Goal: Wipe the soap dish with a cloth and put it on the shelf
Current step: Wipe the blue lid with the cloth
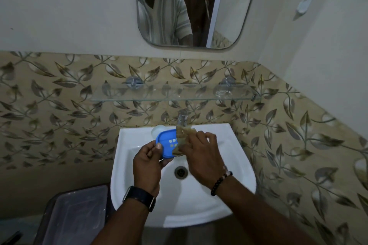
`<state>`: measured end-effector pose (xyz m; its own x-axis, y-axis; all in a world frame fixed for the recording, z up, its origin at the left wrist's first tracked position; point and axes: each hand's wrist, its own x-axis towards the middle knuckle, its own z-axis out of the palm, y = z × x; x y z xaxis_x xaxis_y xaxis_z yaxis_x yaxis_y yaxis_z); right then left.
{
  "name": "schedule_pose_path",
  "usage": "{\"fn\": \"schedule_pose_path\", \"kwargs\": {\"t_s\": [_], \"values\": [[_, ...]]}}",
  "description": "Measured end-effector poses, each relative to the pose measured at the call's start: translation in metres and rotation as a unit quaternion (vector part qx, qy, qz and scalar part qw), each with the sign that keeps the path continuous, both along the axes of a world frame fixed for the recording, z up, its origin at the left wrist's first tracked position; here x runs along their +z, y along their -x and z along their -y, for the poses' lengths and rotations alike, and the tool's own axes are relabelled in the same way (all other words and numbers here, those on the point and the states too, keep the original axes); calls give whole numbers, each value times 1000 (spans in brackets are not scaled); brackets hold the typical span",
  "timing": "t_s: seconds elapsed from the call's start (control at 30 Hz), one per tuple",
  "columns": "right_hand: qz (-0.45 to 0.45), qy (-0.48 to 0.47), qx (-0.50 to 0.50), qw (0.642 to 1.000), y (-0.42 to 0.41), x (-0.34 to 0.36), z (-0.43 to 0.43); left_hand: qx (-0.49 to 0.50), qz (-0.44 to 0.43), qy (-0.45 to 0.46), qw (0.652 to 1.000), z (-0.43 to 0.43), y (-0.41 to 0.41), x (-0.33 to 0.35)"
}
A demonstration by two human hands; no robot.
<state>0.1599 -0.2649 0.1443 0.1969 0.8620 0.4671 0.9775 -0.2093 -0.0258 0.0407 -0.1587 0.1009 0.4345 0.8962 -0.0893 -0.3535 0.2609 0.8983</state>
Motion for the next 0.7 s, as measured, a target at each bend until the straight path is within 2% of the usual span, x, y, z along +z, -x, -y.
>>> {"fn": "schedule_pose_path", "kwargs": {"t_s": [0.07, 0.13, 0.2, 0.27, 0.4, 0.7], "values": [[-54, -35, 43, 997, 15, -11, -8, -5, -13, -9, 1000, 3, -3, 1], [-24, -45, 82, 995, 11, -16, -9, -21, -26, -18, 999, 8, -3, -1], [43, -42, 95, 994, -7, -15, -4, -36, -38, -37, 998, 12, -3, -4], [103, -45, 83, 990, -25, -10, -1, -40, -50, -52, 997, 18, -5, -4], [128, -43, 9, 991, -52, -1, 1, 15, -28, -50, 998, 19, -5, -1], [-9, 41, -37, 998, -28, 3, 10, 90, -5, -53, 995, 27, -17, 9]]}}
